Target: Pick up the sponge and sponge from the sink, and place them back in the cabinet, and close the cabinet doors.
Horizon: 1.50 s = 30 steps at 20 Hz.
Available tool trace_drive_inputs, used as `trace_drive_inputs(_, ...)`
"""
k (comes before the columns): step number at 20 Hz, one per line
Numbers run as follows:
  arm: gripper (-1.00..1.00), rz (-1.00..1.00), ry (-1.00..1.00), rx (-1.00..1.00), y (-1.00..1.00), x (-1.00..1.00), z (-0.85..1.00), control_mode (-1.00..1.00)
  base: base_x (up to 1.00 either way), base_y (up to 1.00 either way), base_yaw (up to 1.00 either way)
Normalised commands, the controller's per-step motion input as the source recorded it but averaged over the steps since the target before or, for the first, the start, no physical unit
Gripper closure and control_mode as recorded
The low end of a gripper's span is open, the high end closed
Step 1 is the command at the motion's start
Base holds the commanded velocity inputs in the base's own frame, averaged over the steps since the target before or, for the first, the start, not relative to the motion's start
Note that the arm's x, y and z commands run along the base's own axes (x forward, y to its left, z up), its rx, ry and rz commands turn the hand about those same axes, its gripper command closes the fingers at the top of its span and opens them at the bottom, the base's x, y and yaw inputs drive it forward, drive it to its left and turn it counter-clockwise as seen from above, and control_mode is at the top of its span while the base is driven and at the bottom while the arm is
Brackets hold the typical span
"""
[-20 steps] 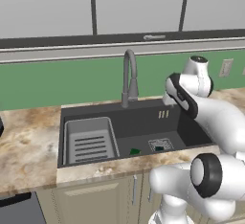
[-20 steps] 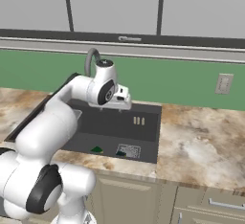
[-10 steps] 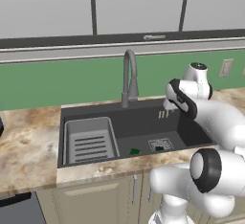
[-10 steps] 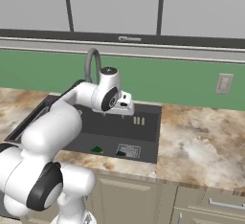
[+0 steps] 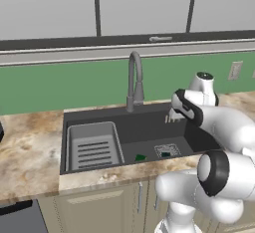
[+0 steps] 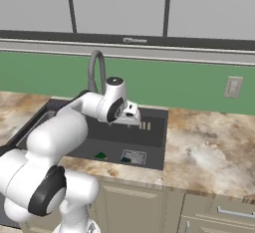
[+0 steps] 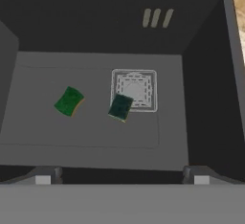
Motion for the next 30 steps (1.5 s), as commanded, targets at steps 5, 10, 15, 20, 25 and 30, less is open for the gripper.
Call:
trace_drive_inputs(5,-1.0,-0.02,0.0,0.0,0.0,0.1,-0.19,-1.0,0.0,0.0,0.0)
trace_drive_inputs(10,-1.0,-0.03,0.01,0.0,0.0,0.1,-0.22,-1.0,0.0,0.0,0.0)
trace_drive_inputs(15,-1.0,-0.04,0.03,0.0,0.0,0.11,-0.19,-1.0,0.0,0.0,0.0)
trace_drive_inputs(20,-1.0,-0.05,0.05,0.0,0.04,0.09,-0.22,-1.0,0.0,0.0,0.0)
trace_drive_inputs(25,-1.0,-0.04,0.04,0.0,0.04,0.03,-0.2,-1.0,0.0,0.0,0.0)
trace_drive_inputs(30,-1.0,-0.04,0.02,0.0,0.09,0.04,-0.08,-1.0,0.0,0.0,0.0)
